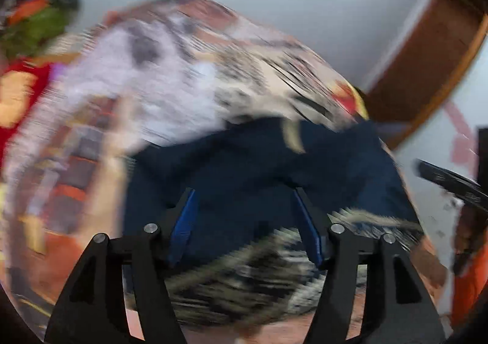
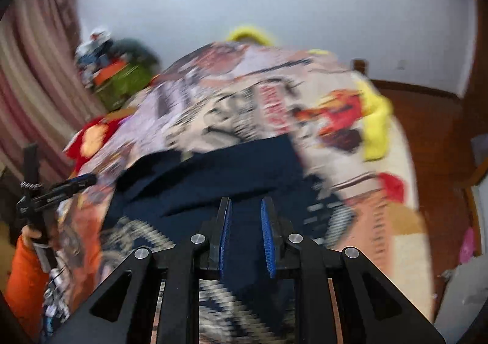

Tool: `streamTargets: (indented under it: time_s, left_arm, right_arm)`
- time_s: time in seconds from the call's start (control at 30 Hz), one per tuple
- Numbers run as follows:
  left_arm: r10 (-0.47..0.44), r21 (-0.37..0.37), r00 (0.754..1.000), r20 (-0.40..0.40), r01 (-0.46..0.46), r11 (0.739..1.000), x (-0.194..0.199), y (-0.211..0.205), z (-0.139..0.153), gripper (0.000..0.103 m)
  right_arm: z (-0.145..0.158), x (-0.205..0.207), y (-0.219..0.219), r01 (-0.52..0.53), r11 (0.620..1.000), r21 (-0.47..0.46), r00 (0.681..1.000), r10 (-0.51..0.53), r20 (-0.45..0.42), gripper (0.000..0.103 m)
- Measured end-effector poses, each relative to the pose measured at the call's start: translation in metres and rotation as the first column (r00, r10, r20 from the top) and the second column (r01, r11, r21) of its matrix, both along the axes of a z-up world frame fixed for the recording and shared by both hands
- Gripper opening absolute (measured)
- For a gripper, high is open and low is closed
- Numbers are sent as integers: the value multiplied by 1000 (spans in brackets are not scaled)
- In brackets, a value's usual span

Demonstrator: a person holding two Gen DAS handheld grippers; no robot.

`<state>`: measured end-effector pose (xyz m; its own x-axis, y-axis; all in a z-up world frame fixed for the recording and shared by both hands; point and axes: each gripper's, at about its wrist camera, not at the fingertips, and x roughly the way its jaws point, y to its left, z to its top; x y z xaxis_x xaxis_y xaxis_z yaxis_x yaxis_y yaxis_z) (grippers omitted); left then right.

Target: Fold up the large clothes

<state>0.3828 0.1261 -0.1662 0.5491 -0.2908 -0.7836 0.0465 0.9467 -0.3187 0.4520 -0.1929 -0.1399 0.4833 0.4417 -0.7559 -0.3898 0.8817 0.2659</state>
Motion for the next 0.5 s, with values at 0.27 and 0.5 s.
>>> streamTargets:
  time_s: [0.27,0.5]
  left_arm:
    - [-70,74,983,-168,83,994,-1,-48,-73,66]
    - [-108,120,981,-161,128,984,-30,-31,-70,74]
  right_arm:
    - [-76,-12,85,-203,974,-100,957,176,-230,16]
    - [-97,-38,78,-316,932,-179,935,274,-227,16]
